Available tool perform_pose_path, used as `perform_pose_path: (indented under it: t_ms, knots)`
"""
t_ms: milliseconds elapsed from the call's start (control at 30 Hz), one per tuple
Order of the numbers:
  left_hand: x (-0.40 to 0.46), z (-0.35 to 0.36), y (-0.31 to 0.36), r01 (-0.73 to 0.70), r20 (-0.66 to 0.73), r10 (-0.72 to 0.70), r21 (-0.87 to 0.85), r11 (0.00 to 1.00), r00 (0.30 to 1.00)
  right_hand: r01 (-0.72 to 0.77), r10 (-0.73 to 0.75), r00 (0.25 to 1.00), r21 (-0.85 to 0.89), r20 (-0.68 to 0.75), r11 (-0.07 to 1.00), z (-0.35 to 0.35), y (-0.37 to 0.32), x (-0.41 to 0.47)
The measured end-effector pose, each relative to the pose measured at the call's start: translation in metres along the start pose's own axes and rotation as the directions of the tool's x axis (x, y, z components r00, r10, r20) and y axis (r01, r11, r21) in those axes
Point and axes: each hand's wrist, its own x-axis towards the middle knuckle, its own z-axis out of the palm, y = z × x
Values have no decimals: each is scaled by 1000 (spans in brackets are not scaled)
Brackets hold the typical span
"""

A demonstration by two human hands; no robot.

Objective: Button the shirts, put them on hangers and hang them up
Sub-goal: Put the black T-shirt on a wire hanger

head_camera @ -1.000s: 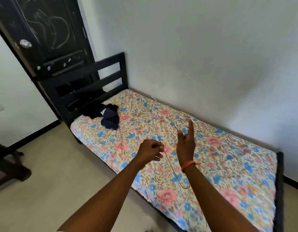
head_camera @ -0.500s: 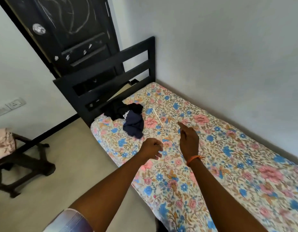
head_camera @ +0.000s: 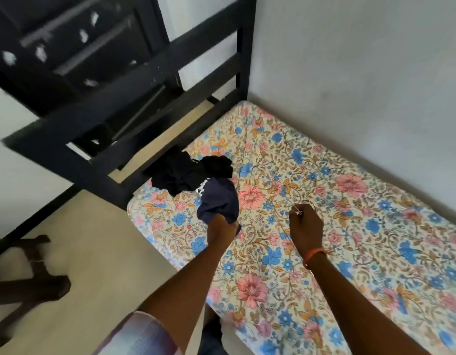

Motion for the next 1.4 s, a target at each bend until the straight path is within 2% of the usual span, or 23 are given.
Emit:
perform_pose_path:
  t_ms: [133,167,267,367,433,533,667,767,867,933,1000,1100,1200,1267,1300,1400]
  knots:
    - [100,17,-16,4,43,-3,-23,1000,999,-75,72,996,-64,-46,995,74,10,36]
    - [126,23,-19,53,38,-53,-4,999,998,-98,94,994,-82,-49,992,94,16,46]
    - [185,38,-37,177,-38,-174,106,978,984,-176,173,984,-93,-44,980,139,29,60]
    - [226,53,-54,262,-99,-253,86,961,962,-241,239,970,-96,-34,966,166,44,64]
    - [242,58,-61,258,-120,-249,72,963,961,-278,277,960,-104,-27,955,175,52,67]
    - [238,60,-55,144,-132,-134,71,987,982,-329,327,944,-115,-39,937,176,55,70]
    - [187,49,-21,-87,-45,79,-206,975,996,-449,450,891,39,-51,893,152,37,74]
    - [139,31,15,-167,87,201,-295,941,976,-482,485,874,173,30,859,122,13,75]
    - [90,13,56,-264,234,340,-302,916,911,-528,506,849,288,154,799,87,-9,75]
    - [55,8,79,-380,298,465,-301,875,834,-559,505,829,334,240,759,60,-17,72]
    - [20,4,94,-417,391,514,-309,855,764,-580,502,814,363,292,730,27,-23,64]
    - [-26,8,107,-450,515,535,-291,844,670,-505,462,863,297,204,811,-26,-25,46]
    - [-79,13,131,-481,606,539,-275,833,586,-320,326,945,132,-22,938,-82,-25,23]
    - [-108,23,145,-470,612,540,-291,833,578,-253,260,947,61,-190,966,-118,-28,10]
    - [-119,27,150,-445,591,532,-302,843,606,-222,230,943,61,-240,973,-134,-30,3]
    - [-155,38,172,-333,550,519,-406,851,654,-137,195,931,198,-310,970,-187,-33,-17]
